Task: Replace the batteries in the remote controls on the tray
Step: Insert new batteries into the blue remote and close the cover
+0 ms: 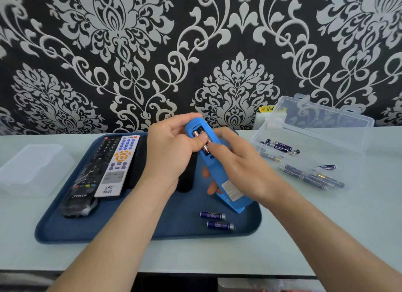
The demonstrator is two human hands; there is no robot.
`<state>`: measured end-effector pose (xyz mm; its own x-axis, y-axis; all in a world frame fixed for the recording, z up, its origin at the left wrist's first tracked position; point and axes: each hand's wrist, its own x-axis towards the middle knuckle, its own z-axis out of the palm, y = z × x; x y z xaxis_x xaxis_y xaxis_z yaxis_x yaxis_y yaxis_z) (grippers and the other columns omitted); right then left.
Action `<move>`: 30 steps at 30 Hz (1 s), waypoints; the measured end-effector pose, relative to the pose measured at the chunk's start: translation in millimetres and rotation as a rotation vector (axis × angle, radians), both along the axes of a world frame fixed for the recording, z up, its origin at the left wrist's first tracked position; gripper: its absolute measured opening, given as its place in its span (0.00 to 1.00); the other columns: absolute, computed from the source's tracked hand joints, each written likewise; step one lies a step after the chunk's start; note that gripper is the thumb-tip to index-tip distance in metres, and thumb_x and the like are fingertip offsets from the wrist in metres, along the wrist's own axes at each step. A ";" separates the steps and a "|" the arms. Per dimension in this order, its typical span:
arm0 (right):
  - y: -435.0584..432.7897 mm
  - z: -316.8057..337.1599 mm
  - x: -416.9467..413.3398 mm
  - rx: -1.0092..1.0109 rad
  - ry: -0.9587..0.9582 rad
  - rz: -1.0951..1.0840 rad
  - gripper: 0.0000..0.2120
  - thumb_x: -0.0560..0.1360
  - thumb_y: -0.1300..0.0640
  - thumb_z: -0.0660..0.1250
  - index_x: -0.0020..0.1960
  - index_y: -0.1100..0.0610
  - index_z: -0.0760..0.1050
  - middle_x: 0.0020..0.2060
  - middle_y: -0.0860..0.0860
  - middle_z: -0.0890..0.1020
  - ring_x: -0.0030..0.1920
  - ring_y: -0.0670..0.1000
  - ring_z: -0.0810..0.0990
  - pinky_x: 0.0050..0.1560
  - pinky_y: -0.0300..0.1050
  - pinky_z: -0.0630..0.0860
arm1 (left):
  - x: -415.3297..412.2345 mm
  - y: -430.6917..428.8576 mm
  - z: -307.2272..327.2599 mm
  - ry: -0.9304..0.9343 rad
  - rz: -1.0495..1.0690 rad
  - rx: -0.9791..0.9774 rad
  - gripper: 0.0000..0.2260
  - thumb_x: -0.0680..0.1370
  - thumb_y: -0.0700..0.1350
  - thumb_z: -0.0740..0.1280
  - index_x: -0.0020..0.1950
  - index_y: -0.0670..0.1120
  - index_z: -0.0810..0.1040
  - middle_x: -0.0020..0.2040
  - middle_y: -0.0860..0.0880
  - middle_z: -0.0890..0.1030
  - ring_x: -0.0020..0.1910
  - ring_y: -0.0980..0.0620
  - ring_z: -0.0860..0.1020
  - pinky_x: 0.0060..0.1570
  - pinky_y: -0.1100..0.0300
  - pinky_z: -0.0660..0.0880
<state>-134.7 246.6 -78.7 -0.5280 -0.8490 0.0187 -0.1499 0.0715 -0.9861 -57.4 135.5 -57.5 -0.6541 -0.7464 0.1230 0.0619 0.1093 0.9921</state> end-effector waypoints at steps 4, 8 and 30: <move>-0.4 -2.5 -3.1 0.020 0.088 -0.024 0.06 0.83 0.54 0.56 0.51 0.46 0.71 0.35 0.57 0.82 0.26 0.61 0.82 0.27 0.46 0.75 | -1.6 3.1 -2.6 -0.014 0.030 -0.075 0.15 0.71 0.29 0.70 0.49 0.48 0.81 0.43 0.46 0.83 0.41 0.53 0.81 0.44 0.63 0.79; -0.8 -2.0 -3.6 0.029 0.130 -0.035 0.06 0.82 0.55 0.57 0.53 0.49 0.72 0.35 0.59 0.82 0.23 0.58 0.80 0.25 0.46 0.75 | -1.2 1.1 -3.5 -0.040 0.000 -0.050 0.13 0.72 0.30 0.69 0.51 0.45 0.80 0.42 0.47 0.81 0.39 0.56 0.80 0.43 0.63 0.78; 14.0 4.2 -28.9 -0.316 -0.339 -0.365 0.10 0.83 0.52 0.60 0.50 0.57 0.75 0.35 0.53 0.81 0.37 0.51 0.84 0.44 0.48 0.81 | -3.5 8.7 -31.7 -0.598 -0.398 -0.576 0.13 0.65 0.60 0.75 0.45 0.56 0.82 0.38 0.58 0.83 0.38 0.62 0.79 0.43 0.59 0.76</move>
<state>-163.6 260.6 -74.5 -0.8056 -0.5920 0.0203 0.1568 -0.2462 -0.9564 -60.8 144.1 -89.3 -0.9239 -0.3811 -0.0357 -0.3051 0.6769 0.6699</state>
